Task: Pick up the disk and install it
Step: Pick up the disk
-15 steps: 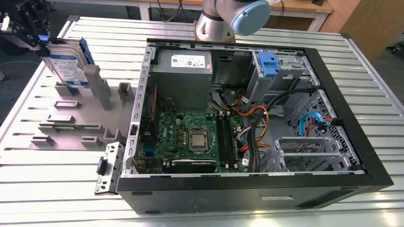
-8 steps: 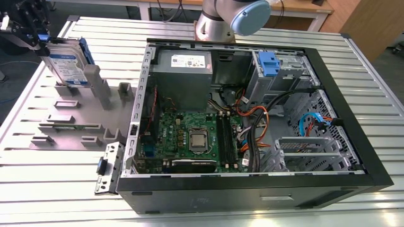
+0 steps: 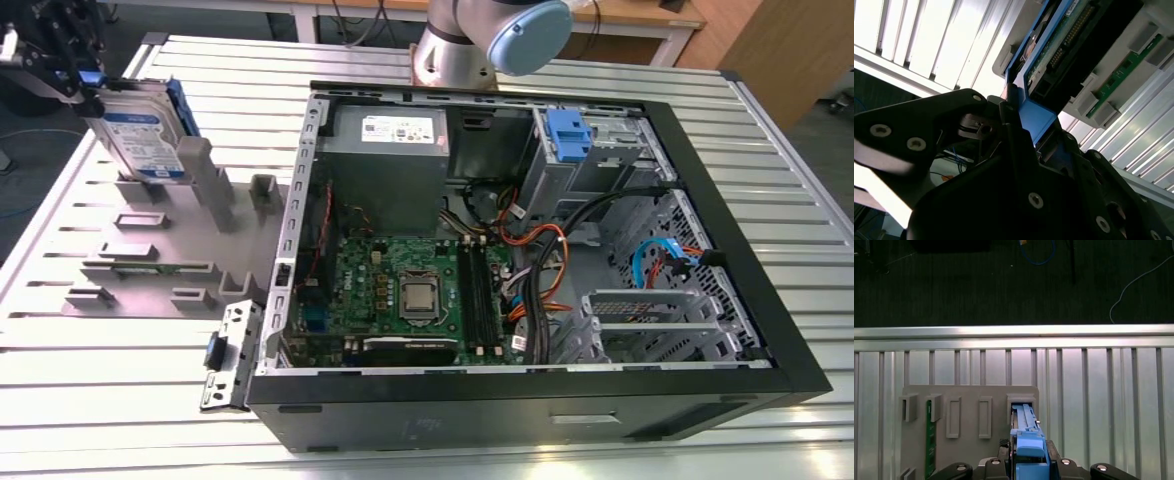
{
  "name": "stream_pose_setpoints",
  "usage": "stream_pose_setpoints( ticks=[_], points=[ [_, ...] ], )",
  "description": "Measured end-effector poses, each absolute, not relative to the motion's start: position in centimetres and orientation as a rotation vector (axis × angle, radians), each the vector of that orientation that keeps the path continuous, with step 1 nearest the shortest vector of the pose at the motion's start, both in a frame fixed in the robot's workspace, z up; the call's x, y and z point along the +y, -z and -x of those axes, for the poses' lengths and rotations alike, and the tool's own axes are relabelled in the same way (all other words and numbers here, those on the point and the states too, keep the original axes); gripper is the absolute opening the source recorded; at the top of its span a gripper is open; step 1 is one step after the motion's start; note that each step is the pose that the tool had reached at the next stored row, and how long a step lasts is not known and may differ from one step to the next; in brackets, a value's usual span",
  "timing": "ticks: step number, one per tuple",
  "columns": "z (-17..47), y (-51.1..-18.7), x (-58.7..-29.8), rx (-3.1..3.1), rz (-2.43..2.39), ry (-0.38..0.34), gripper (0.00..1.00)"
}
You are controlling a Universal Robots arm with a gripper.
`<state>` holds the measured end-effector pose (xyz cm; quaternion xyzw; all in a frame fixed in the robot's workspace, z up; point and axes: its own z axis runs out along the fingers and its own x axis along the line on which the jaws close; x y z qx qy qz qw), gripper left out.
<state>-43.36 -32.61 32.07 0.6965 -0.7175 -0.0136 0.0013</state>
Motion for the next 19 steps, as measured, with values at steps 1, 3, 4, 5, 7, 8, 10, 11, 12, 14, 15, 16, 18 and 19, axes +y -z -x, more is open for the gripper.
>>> stream_pose_setpoints(
  ticks=[1, 3, 4, 5, 7, 8, 10, 11, 12, 14, 15, 16, 18, 19],
  points=[
    [43.36, -32.10, -32.61, -2.252, -2.186, 0.043, 0.36],
    [43.36, -32.18, -32.61, -2.252, -2.186, 0.043, 0.36],
    [43.36, -32.20, -32.61, -2.252, -2.186, 0.043, 0.36],
    [43.36, -32.20, -32.61, -2.252, -2.186, 0.043, 0.36],
    [43.36, -32.21, -32.60, -2.252, -2.186, 0.043, 0.36],
    [43.37, -32.24, -32.61, -2.252, -2.186, 0.043, 0.36],
    [43.36, -32.36, -32.60, -2.252, -2.186, 0.043, 0.36],
    [43.36, -32.39, -32.60, -2.252, -2.186, 0.043, 0.36],
    [43.36, -32.45, -32.61, -2.252, -2.186, 0.043, 0.36],
    [43.37, -32.61, -32.60, -2.252, -2.186, 0.043, 0.36],
    [43.36, -32.60, -32.61, -2.252, -2.186, 0.042, 0.36],
    [43.36, -32.60, -32.61, -2.252, -2.186, 0.042, 0.36],
    [43.37, -32.61, -32.61, -2.252, -2.186, 0.042, 0.36],
    [43.37, -32.62, -32.61, -2.252, -2.186, 0.042, 0.36]
  ],
)
